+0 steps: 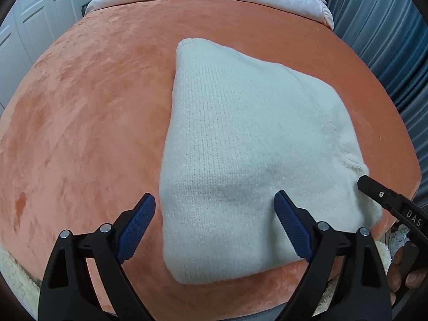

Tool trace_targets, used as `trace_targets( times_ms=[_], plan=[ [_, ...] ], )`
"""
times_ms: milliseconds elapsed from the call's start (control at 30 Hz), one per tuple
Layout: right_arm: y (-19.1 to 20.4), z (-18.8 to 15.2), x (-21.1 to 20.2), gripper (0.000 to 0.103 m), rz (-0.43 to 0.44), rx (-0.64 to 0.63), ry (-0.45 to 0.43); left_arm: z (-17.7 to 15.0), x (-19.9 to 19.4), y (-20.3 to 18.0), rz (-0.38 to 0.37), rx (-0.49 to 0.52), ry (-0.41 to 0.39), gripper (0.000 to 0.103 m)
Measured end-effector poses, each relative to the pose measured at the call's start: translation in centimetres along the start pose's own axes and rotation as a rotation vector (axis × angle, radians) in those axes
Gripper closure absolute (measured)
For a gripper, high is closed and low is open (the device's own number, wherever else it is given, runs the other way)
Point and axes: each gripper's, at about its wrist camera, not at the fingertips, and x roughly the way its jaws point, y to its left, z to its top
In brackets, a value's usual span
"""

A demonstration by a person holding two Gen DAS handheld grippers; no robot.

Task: Fold small clothes

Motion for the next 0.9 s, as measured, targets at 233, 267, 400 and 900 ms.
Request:
trace_targets(
  times_ms=[233, 267, 400, 900],
  plan=[
    [0.3, -2.4, -1.1, 0.048, 0.015, -0.013, -0.037, -1.2, -1.0, 1.0, -0.017, -0.023, 0.014, 0.014],
    [0.2, -2.6, -1.7, 0.048, 0.025, -0.011, -0.052, -1.6, -1.2, 1.2, -0.017, -0.028, 0.015, 0.014],
    [-0.1, -3.6, -0.6, 0.063, 0.005, -0.021, 0.009, -3.6, -0.6, 2.2, -0.004, -0.050, 0.057, 0.014],
    [-0.9, -4.2, 0.0, 0.076, 0.037, 0.052, 0.004, -5.1, -0.2, 1.9, 0.036, -0.040, 0.064, 0.012]
  ],
)
